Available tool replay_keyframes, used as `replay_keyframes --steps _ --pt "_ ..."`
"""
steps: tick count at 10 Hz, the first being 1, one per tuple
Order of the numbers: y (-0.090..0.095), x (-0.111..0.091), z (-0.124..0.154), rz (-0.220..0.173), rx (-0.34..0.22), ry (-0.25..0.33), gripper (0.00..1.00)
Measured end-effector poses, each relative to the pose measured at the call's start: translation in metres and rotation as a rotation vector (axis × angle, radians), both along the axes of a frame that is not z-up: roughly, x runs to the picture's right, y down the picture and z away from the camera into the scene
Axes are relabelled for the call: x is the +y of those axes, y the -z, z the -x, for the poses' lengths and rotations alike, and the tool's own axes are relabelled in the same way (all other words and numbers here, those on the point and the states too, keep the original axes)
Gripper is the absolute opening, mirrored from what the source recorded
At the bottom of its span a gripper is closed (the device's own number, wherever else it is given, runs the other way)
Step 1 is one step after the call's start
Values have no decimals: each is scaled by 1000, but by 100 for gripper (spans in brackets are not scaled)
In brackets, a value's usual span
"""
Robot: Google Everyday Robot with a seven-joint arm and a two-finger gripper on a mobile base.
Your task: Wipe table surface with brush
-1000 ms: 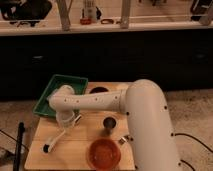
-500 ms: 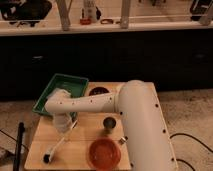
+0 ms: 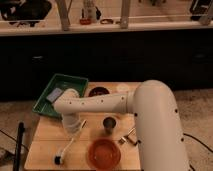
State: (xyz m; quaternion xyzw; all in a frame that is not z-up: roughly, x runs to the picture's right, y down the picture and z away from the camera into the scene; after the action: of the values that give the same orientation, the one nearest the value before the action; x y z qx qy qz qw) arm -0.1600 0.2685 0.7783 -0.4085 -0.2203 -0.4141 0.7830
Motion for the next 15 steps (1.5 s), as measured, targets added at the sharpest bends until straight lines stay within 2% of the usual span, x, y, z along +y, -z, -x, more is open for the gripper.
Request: replay_keyframes --steps 1,4,6,8,10,11,15 --pt "1 -7 -12 -23 31 -16 0" --pt "-6 -19 -18 -75 60 -64 0" --pt "-16 -29 -17 -115 56 -109 0" --pt "-24 -34 -3 -151 26 -155 0" --pt "-31 -32 13 -151 -5 -170 0" --pt "-35 -30 31 -142 -43 -165 0" --pt "-33 -17 59 -96 -142 -106 0"
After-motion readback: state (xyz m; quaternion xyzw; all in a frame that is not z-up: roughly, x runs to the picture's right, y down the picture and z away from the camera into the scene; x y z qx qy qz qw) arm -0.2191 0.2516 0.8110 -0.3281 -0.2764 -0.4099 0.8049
